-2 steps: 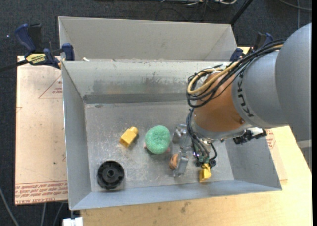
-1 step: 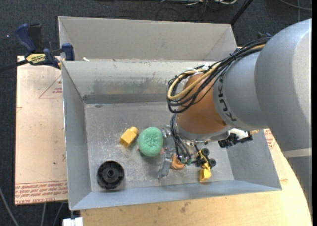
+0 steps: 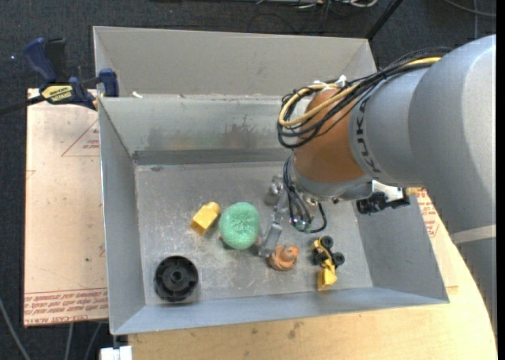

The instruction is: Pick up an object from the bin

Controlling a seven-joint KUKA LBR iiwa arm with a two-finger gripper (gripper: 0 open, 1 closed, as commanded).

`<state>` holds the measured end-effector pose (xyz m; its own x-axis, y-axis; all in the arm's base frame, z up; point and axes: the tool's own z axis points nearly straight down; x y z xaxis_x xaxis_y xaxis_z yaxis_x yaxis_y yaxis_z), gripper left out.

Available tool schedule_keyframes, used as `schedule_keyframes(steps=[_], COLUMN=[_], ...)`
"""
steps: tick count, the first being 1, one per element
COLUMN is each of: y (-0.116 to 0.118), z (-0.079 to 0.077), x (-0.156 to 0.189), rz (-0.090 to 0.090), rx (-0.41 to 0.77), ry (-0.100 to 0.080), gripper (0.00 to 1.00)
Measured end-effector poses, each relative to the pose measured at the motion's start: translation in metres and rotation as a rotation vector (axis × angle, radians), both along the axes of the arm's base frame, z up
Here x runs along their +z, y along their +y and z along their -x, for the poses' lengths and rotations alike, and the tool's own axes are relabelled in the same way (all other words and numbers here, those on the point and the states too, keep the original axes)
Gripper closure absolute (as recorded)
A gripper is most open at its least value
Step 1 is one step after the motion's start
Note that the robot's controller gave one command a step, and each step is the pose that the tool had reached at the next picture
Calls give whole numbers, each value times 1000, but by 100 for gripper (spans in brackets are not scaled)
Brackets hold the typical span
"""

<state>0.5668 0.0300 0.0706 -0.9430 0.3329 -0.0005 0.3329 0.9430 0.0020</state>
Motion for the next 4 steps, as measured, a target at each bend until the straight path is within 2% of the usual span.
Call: schedule_keyframes(steps=[1,2,3,4], y=[-8,28,101,101], z=[-25,-8,9,9], x=[4,2,-1,-1], rz=[3,3,0,1], rx=[-11,84,-211,-211], ry=[-5,0,1,0], gripper=[0,0,100,100])
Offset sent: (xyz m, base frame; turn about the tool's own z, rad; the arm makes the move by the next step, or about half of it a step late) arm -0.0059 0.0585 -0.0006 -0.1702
